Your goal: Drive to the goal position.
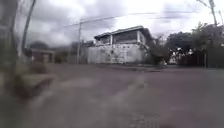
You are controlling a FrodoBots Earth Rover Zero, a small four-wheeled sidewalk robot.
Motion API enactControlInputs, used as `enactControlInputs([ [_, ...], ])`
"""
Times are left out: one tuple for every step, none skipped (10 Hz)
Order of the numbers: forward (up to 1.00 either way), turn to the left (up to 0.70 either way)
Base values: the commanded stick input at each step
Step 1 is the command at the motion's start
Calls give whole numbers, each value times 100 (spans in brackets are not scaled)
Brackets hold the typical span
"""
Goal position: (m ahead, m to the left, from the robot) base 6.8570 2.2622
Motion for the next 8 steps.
enactControlInputs([
  [100,40],
  [100,19],
  [100,0],
  [100,0],
  [100,0],
  [100,0],
  [100,0],
  [100,0],
])
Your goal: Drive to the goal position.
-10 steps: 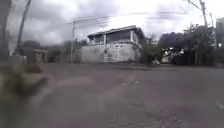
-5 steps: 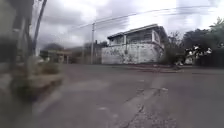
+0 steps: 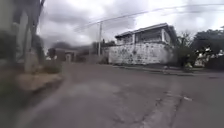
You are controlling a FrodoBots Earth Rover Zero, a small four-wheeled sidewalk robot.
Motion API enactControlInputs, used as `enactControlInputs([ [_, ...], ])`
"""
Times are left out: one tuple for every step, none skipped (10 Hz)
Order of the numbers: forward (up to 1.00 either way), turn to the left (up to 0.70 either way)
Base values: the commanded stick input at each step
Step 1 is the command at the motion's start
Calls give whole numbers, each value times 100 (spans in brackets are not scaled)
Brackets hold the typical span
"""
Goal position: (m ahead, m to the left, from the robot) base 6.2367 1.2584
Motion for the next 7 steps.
enactControlInputs([
  [100,0],
  [100,0],
  [100,0],
  [100,0],
  [100,0],
  [100,0],
  [100,0],
])
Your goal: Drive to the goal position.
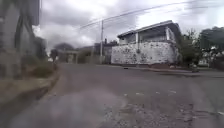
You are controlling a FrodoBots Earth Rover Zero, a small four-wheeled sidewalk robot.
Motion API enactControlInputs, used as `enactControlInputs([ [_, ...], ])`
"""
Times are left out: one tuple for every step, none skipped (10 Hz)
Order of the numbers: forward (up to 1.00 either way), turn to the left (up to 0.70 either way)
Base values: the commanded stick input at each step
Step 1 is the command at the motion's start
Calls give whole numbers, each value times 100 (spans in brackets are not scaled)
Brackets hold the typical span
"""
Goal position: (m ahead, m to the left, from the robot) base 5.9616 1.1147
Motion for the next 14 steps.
enactControlInputs([
  [100,0],
  [100,0],
  [100,4],
  [100,17],
  [100,34],
  [100,12],
  [100,0],
  [100,0],
  [100,0],
  [100,0],
  [100,0],
  [100,0],
  [100,0],
  [100,0],
])
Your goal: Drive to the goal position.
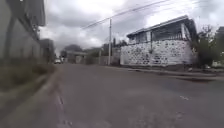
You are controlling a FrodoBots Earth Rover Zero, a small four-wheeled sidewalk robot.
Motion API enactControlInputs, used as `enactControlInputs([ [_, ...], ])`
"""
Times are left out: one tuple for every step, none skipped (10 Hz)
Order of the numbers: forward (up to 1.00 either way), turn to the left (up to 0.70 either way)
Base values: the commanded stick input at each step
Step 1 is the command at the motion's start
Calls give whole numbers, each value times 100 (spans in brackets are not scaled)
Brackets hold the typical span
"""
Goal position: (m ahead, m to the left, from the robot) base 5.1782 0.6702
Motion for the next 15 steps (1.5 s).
enactControlInputs([
  [100,0],
  [100,0],
  [100,0],
  [100,0],
  [100,0],
  [100,0],
  [100,0],
  [100,0],
  [100,0],
  [100,0],
  [100,0],
  [100,0],
  [100,0],
  [100,0],
  [100,0],
])
